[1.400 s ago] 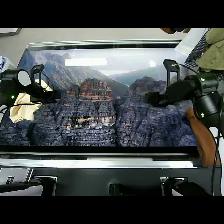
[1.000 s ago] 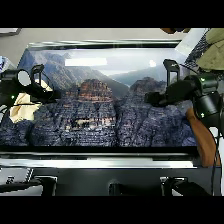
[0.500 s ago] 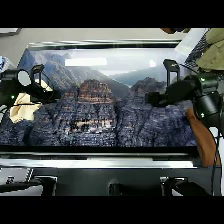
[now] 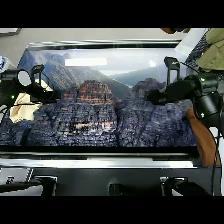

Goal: Fold the clothes and pants, and hang the long-sleeved shirts on hangers.

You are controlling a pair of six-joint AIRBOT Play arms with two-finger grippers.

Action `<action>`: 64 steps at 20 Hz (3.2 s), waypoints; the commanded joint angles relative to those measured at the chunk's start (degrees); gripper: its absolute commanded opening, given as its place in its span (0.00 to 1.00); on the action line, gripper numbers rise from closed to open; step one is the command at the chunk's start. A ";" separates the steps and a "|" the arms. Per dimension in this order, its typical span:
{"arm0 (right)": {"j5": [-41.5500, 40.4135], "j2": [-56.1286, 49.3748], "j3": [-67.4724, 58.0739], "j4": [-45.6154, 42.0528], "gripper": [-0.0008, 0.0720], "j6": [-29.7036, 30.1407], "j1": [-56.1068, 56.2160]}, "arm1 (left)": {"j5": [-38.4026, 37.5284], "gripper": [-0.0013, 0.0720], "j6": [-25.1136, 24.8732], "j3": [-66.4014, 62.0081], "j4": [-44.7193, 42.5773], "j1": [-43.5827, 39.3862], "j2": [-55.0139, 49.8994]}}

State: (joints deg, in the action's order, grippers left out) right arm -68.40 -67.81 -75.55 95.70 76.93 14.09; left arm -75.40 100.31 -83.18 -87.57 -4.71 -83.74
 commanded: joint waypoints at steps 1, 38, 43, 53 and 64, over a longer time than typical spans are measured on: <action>2.45 0.02 -0.07 0.07 0.05 -0.02 0.04 | 0.00 0.04 -0.02 0.02 -0.02 -0.02 -0.04; -9.46 0.02 -0.07 1.51 0.06 -4.35 0.04 | 16.39 0.04 -8.72 -13.84 19.61 28.63 -22.01; -14.60 0.90 -0.07 -2.12 0.06 -4.04 0.04 | -0.59 0.04 -11.76 -17.46 29.59 15.78 -15.26; -16.31 13.27 0.11 -24.87 0.06 1.16 0.04 | 9.33 0.04 3.10 -17.46 33.57 -31.39 -15.45; -10.54 10.38 10.49 -20.63 0.40 -8.83 -1.38 | 0.74 0.67 1.86 -20.17 32.20 -23.23 -16.06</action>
State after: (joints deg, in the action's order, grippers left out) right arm -80.53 -55.44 -66.39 73.45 71.37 13.76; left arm -68.34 104.57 -102.32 -54.17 -34.00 -102.48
